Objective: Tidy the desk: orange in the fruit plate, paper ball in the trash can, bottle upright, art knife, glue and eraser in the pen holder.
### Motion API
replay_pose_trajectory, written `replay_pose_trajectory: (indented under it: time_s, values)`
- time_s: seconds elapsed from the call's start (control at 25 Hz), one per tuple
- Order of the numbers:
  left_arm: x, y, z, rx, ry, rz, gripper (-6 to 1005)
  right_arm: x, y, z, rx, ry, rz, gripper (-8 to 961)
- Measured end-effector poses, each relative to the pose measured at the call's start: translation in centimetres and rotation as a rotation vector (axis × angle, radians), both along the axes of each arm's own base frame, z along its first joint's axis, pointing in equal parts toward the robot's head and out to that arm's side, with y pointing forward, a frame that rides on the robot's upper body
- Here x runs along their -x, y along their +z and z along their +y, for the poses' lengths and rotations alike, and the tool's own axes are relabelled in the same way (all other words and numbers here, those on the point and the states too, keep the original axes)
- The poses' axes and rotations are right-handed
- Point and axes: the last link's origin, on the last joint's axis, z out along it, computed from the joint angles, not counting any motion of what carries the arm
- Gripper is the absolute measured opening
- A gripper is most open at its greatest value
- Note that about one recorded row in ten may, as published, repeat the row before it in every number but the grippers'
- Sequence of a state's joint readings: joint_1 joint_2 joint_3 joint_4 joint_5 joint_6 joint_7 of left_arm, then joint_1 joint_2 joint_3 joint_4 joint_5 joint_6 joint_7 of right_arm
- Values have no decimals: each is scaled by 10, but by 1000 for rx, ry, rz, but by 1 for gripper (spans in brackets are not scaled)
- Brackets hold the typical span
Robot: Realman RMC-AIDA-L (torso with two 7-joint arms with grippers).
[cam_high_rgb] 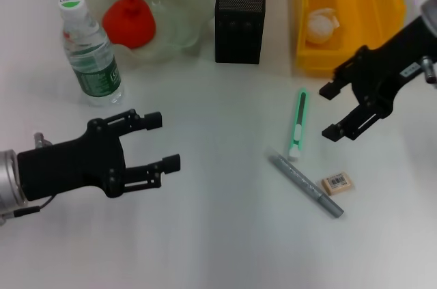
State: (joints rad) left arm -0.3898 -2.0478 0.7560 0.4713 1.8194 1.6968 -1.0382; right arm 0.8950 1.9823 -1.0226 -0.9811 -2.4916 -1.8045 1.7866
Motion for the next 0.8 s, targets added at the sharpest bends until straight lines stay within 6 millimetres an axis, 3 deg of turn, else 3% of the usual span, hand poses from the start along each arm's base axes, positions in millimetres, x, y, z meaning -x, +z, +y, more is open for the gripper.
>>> replay_pose_trajectory:
  time_s: [0.08,0.12,0.28,0.56,0.8]
  values:
    - [2,-4,-3,4,4,16,815,12,-11,3,63,182,-71,799]
    - [2,-4,-3,4,4,16,815,12,-11,3,63,182,-71,799]
    - [6,-5,-7,-1,34,4,815,20,-30,6,137,451,-203,799]
    - [8,-11,-7,-20,23,31,815,27,-53,4,272,716,-326,800]
    - [10,-16,-4,-43,-6,81,814,29,-70,2,337,836,-323,800]
